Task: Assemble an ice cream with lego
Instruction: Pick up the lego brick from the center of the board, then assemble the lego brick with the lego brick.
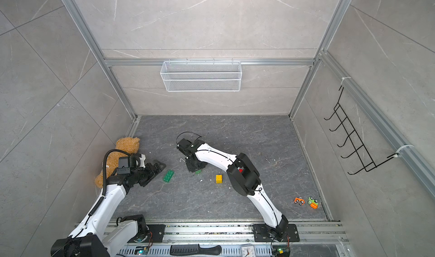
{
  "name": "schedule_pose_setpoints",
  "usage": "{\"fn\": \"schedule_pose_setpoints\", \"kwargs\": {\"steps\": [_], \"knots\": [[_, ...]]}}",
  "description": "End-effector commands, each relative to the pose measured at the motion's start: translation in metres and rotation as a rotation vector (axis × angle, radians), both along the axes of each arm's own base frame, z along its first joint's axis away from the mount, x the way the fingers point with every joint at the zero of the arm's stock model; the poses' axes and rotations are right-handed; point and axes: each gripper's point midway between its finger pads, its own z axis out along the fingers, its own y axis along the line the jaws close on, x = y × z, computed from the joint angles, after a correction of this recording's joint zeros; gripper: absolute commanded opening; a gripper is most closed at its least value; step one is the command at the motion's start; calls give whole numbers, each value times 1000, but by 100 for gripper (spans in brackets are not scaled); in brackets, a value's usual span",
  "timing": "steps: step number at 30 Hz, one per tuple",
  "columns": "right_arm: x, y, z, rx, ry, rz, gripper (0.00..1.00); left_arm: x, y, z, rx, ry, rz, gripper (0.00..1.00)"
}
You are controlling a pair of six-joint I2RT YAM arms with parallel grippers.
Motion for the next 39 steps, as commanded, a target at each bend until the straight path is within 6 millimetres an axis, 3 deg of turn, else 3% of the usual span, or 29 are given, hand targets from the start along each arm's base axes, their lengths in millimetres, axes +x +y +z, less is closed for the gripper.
{"fn": "schedule_pose_setpoints", "kwargs": {"steps": [1, 5, 12, 20, 39], "knots": [[-11, -17, 54, 50, -56, -77, 13, 9, -9, 16, 36, -45, -64, 97], [-27, -37, 64, 81, -57, -148, 1, 17, -25, 13, 55, -54, -127, 97], [-47, -72, 54, 59, -32, -268, 0, 30, -53, 15, 35, -111, -217, 98], [-53, -103, 53, 49, -39, -348, 0, 28, -56, 18, 45, -133, -241, 99], [-51, -117, 32, 15, -15, -320, 0, 30, -59, 16, 43, -135, -253, 99]]}}
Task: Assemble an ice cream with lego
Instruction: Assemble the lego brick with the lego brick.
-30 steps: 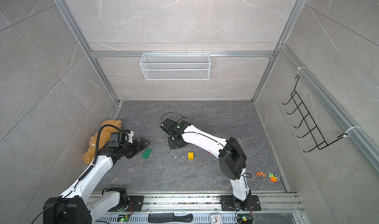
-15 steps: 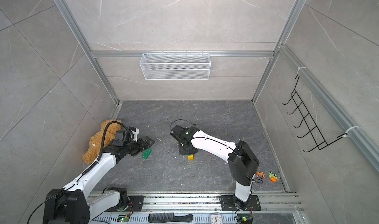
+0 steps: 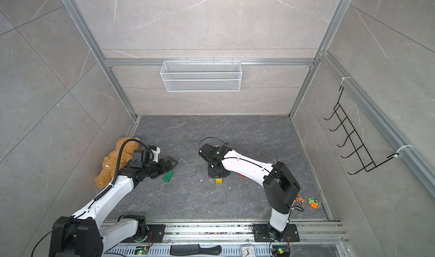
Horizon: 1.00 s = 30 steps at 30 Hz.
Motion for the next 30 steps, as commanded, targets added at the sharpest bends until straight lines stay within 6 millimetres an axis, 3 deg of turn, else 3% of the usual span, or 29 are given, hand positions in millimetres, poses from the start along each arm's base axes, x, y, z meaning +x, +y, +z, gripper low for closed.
{"fn": "schedule_pose_setpoints", "kwargs": {"steps": [1, 30], "knots": [[3, -3, -1, -5, -12, 13, 0, 8, -5, 13, -4, -59, -32, 99], [0, -9, -21, -44, 46, -11, 0, 6, -2, 12, 16, -55, -26, 99]]}}
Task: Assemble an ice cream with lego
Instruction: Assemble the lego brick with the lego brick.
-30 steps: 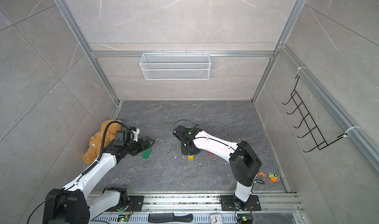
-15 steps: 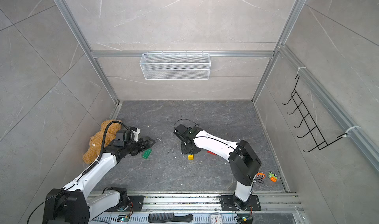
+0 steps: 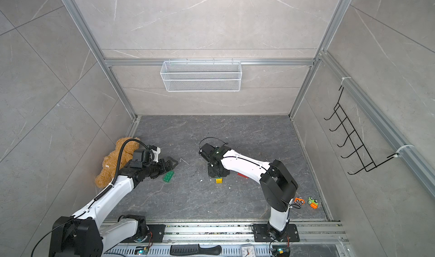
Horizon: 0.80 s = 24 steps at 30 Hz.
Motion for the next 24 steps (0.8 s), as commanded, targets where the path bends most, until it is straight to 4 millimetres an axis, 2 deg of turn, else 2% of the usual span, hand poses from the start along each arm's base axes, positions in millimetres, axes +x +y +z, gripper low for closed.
{"fn": "schedule_pose_setpoints", "kwargs": {"steps": [1, 13, 24], "knots": [[-5, -10, -11, -35, 32, -22, 0, 6, -2, 13, 11, -54, -20, 99], [-12, -14, -21, -45, 76, -35, 0, 7, -1, 13, 13, -54, -21, 99], [-15, -13, -21, -42, 92, -16, 0, 7, -2, 13, 12, -51, -24, 99]]}}
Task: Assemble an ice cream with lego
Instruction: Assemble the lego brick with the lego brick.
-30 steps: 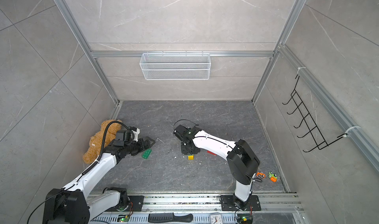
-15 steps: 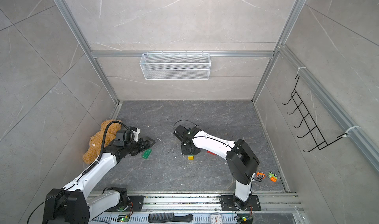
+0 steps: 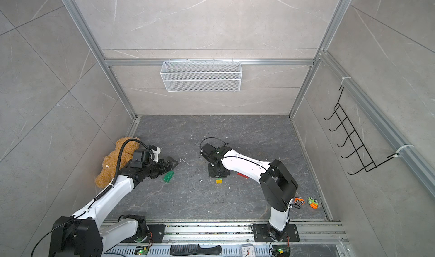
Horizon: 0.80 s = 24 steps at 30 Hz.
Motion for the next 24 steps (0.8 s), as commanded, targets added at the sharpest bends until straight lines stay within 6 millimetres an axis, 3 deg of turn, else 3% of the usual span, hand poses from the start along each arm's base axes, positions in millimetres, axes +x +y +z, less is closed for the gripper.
{"fn": "schedule_pose_setpoints", "kwargs": {"steps": [1, 14, 19, 24], "knots": [[-13, -10, -18, -52, 74, -2, 0, 7, -2, 14, 12, -53, -23, 99], [-19, -28, -38, -151, 90, 21, 0, 8, -2, 14, 15, -53, -24, 99], [-22, -24, -50, -129, 115, 74, 0, 8, -2, 15, 15, -56, -27, 99], [-28, -15, -49, -69, 141, 93, 0, 7, -1, 15, 20, -56, -25, 99]]}}
